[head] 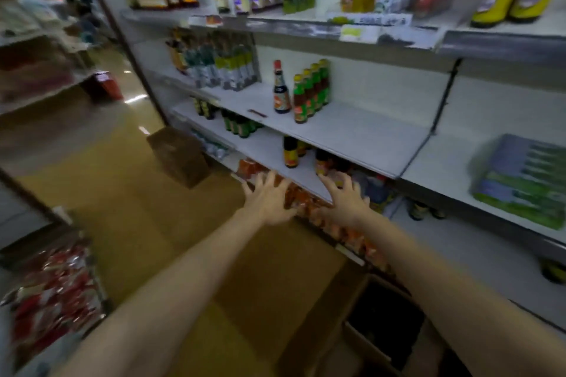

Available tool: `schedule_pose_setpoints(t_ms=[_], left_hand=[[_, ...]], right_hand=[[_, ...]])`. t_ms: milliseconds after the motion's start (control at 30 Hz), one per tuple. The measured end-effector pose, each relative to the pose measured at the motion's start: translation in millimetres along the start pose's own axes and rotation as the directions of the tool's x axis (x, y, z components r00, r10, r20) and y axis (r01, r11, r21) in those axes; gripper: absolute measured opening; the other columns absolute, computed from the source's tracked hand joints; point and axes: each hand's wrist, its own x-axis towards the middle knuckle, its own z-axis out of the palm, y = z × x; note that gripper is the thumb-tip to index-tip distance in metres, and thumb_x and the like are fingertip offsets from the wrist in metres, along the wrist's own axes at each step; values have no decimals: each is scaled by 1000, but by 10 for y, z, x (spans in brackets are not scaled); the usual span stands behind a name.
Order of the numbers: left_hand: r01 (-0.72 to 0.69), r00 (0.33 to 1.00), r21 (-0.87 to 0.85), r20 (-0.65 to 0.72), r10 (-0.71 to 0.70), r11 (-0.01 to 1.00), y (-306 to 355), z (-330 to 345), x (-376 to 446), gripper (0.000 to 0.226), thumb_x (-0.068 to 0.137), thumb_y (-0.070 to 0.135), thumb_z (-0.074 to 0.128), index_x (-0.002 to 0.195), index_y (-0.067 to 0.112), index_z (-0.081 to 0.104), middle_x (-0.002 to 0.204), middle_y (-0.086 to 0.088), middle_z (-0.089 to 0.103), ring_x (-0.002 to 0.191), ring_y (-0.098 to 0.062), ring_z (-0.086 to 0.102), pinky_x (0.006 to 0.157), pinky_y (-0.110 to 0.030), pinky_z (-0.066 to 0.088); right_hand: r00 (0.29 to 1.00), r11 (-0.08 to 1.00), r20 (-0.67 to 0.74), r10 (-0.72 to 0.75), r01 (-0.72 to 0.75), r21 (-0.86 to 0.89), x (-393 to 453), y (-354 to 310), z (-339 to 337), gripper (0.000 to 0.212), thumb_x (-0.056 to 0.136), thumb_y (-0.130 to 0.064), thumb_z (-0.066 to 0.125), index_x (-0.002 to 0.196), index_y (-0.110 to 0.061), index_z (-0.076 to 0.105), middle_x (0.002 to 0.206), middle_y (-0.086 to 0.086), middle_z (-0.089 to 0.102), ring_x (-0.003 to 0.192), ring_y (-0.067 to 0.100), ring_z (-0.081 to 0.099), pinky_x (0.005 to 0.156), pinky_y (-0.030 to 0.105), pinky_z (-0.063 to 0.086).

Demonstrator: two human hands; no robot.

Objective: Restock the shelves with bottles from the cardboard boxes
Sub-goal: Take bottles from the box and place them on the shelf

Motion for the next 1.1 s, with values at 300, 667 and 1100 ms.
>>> schedule_pose_setpoints(t_ms=[300,667,1100], left_hand=[[-550,835,95,97,542,830,821,165,1161,74,88,53,54,150,30,20,160,2,-9,146,-24,-11,112,-63,-2],[-849,523,98,294,800,519,1340,665,1088,68,88,53,53,147,29,28,159,-8,1,144,-34,-1,113,-60,2],[-807,518,-12,464,718,590,1630,3206,1000,64,92,41,54,146,23,26,152,-11,19,140,-33,17,114,-49,19]], right_hand=[[867,874,-117,485,-474,108,-116,721,-56,79,86,-51,62,149,-45,15,159,2,-11,145,33,2,110,60,19],[547,524,-61,835,-756,392,-913,688,790,77,91,-48,57,150,-43,8,160,-1,-1,146,28,3,113,59,16],[437,298,147,888,-787,539,-1079,1567,2858,81,91,-43,60,151,-41,5,158,-2,10,144,28,9,113,55,23]])
